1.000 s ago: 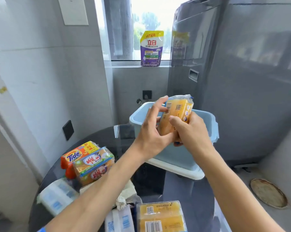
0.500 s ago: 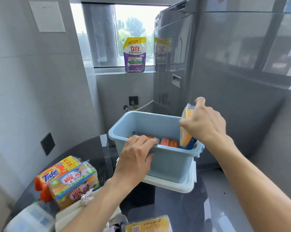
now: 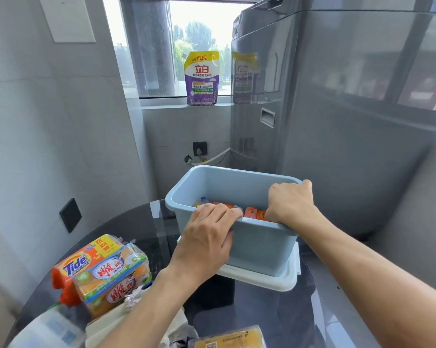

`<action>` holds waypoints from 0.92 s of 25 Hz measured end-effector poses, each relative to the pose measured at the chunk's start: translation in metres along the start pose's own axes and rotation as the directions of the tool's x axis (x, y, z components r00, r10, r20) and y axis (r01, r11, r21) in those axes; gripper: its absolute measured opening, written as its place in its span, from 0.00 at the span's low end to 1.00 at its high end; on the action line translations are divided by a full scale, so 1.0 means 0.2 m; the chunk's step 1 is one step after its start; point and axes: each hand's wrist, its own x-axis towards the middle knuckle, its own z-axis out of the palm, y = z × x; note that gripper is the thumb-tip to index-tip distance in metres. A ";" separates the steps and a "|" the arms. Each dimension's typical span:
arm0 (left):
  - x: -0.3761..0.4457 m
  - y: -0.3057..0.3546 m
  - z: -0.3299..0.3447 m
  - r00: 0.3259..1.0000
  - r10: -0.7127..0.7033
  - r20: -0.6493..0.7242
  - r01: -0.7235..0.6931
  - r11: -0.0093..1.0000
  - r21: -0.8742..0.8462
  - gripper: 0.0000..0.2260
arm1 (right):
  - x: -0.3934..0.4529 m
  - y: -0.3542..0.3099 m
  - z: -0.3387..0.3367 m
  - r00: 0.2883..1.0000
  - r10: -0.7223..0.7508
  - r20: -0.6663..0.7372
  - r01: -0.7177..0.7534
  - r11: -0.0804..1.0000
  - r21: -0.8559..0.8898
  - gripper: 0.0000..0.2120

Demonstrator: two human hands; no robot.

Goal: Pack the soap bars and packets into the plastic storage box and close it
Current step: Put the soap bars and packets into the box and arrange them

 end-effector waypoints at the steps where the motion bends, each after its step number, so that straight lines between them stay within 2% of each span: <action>1: 0.00 -0.02 -0.01 1.000 0.014 0.007 -0.014 1.000 -0.005 0.15 | 0.00 0.00 0.00 1.000 -0.001 0.011 0.001 1.000 -0.014 0.04; 6: -0.02 -0.29 -0.14 0.989 -0.146 0.029 0.144 0.988 0.058 0.06 | 0.00 0.02 0.02 1.000 0.011 -0.002 -0.011 1.000 0.018 0.06; 10: -0.05 -0.31 -0.19 0.990 -0.094 0.107 0.091 0.995 0.032 0.06 | 0.00 0.02 0.02 0.998 0.039 -0.059 -0.028 0.984 0.175 0.09; 13: -0.09 -0.30 -0.25 0.981 -0.102 0.164 0.107 0.994 -0.022 0.06 | -0.06 0.01 -0.01 0.996 0.039 -0.080 -0.015 0.959 0.284 0.07; 15: -0.13 -0.29 -0.30 0.971 -0.153 0.184 0.171 0.981 -0.087 0.04 | -0.13 -0.01 -0.06 0.981 0.061 -0.183 0.015 0.921 0.388 0.07; 17: -0.16 -0.27 -0.35 0.956 -0.232 0.181 0.261 0.953 -0.154 0.10 | -0.27 -0.09 -0.11 0.915 0.052 -0.400 0.172 0.847 0.503 0.06; 19: -0.20 -0.25 -0.37 0.946 -0.262 0.192 0.295 0.941 -0.168 0.15 | -0.49 -0.19 -0.14 0.789 -0.043 -0.614 0.444 0.730 0.519 0.04; 20: -0.22 -0.24 -0.37 0.945 -0.260 0.200 0.294 0.941 -0.165 0.16 | -0.60 -0.23 -0.15 0.724 -0.135 -0.676 0.565 0.678 0.470 0.04; 21: -0.24 -0.24 -0.37 0.945 -0.253 0.206 0.289 0.942 -0.170 0.17 | -0.69 -0.26 -0.14 0.690 -0.276 -0.669 0.659 0.623 0.422 0.03; 22: -0.25 -0.24 -0.37 0.946 -0.248 0.210 0.287 0.940 -0.183 0.18 | -0.76 -0.27 -0.14 0.688 -0.456 -0.565 0.713 0.568 0.411 0.04; 23: -0.25 -0.24 -0.38 0.945 -0.248 0.211 0.290 0.936 -0.199 0.19 | -0.80 -0.27 -0.13 0.707 -0.615 -0.350 0.701 0.541 0.465 0.07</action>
